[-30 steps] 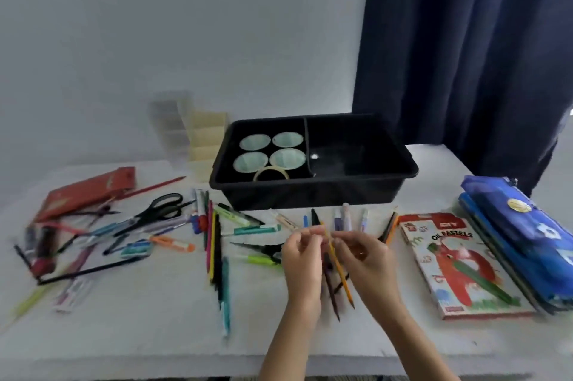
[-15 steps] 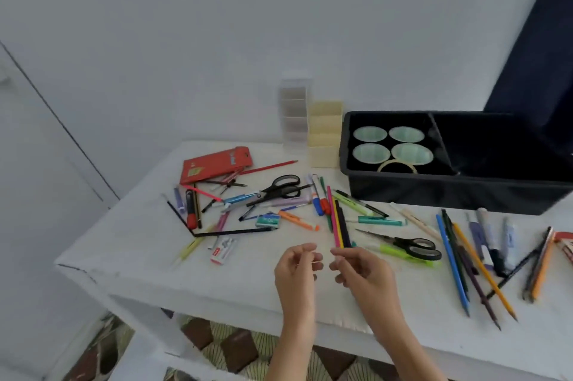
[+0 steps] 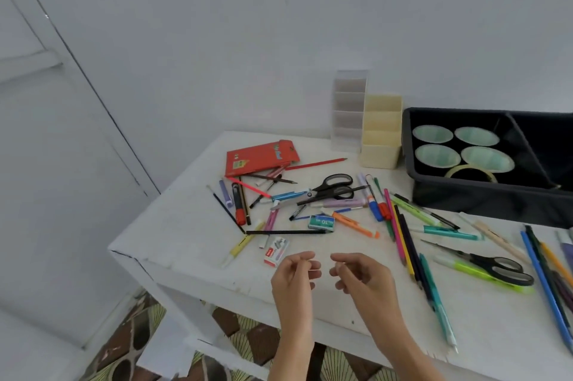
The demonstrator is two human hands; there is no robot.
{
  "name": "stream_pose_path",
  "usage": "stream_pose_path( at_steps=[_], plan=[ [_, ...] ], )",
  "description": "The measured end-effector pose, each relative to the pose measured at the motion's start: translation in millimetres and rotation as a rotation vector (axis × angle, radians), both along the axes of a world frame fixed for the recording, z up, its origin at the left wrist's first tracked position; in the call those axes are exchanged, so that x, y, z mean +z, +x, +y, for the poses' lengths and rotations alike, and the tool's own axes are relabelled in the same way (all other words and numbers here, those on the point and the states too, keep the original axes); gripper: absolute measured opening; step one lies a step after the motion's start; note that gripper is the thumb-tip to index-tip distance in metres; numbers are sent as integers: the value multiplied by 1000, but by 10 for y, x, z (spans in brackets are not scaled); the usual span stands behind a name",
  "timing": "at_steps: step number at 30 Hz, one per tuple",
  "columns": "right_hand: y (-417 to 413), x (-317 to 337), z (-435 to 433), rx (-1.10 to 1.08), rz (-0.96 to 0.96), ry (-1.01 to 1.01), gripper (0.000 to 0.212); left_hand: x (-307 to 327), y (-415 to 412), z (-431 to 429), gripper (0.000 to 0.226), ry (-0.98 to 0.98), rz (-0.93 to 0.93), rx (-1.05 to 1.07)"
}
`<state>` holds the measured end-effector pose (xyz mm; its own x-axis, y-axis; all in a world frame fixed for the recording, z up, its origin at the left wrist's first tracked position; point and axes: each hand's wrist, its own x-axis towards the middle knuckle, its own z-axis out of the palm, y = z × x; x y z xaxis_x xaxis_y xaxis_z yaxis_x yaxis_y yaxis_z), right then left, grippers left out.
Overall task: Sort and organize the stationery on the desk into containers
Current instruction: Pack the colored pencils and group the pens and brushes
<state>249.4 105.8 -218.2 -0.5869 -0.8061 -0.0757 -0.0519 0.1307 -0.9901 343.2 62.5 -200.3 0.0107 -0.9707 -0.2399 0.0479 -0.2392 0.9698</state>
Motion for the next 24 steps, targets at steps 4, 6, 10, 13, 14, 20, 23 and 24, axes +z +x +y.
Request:
stream_pose_path(
  at_steps=[4, 6, 10, 13, 14, 20, 23, 24],
  plan=[
    [-45, 67, -367, 40, 4, 1, 23, 46, -1, -352, 22, -47, -12, 37],
    [-88, 118, -565, 61, 13, -11, 21, 89, 3, -550, 21, -65, 17, 47],
    [-208, 212, -985, 94, 33, -8, 18, 216, 52, -985, 19, -106, 43, 74],
    [-292, 282, -1338, 93, 37, -3, 21, 293, 121, -1318, 19, -136, 17, 86],
    [-318, 304, -1428, 82, 45, -2, 23, 304, 148, -1412, 18, -136, -1, 81],
    [-391, 348, -2307, 45, 139, 7, 22, 241, 266, -2336, 15, -154, -119, 67],
    [-407, 292, -2737, 30, 162, 45, 18, 187, 288, -2758, 19, -203, -219, 35],
    [-415, 262, -2870, 20, 194, 64, 18, 143, 298, -2902, 23, -216, -272, 21]
  ],
)
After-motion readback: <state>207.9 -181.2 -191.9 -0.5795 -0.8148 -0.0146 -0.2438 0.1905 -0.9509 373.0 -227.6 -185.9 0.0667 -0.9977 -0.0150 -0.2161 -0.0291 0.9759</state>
